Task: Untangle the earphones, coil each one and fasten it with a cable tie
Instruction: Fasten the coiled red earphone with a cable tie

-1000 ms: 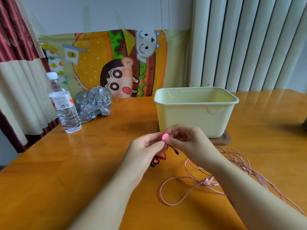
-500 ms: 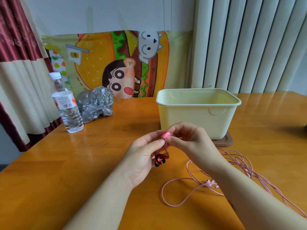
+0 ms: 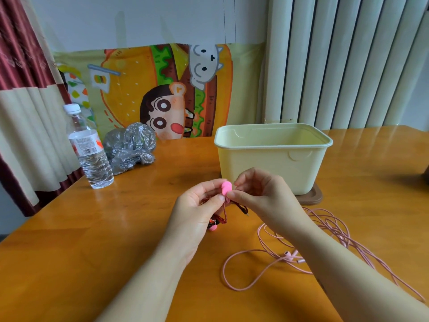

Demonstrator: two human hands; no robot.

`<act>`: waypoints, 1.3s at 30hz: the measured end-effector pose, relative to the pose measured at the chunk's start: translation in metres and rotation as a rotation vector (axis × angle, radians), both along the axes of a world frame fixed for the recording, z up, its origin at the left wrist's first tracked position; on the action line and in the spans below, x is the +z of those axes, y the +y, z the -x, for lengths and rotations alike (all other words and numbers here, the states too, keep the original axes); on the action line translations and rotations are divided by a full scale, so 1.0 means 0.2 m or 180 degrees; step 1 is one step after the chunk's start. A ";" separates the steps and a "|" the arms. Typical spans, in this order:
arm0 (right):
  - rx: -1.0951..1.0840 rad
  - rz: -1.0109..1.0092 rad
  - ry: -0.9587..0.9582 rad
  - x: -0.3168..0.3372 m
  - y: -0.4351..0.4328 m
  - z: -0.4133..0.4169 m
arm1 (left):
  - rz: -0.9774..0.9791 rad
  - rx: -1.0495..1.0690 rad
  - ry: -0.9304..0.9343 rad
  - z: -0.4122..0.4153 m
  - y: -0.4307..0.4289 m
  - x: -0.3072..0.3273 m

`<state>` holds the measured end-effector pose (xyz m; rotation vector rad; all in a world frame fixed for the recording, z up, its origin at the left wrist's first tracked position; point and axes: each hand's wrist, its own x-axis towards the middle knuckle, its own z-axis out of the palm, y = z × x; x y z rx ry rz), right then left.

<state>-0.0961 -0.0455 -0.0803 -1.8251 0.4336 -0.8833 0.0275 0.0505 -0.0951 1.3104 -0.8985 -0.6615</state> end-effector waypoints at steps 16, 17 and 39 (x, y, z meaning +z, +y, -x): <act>0.0168 0.0005 0.0184 -0.03 0.03 -0.03 | -0.0206 -0.0239 0.0930 -0.04 0.00 0.02; 0.0132 0.0010 0.0102 -0.03 0.04 -0.03 | -0.0216 -0.0243 0.0929 -0.04 -0.01 0.01; 0.0384 -0.0519 0.0097 -0.01 -0.04 0.01 | -0.0183 -0.0332 0.0368 -0.02 -0.03 -0.01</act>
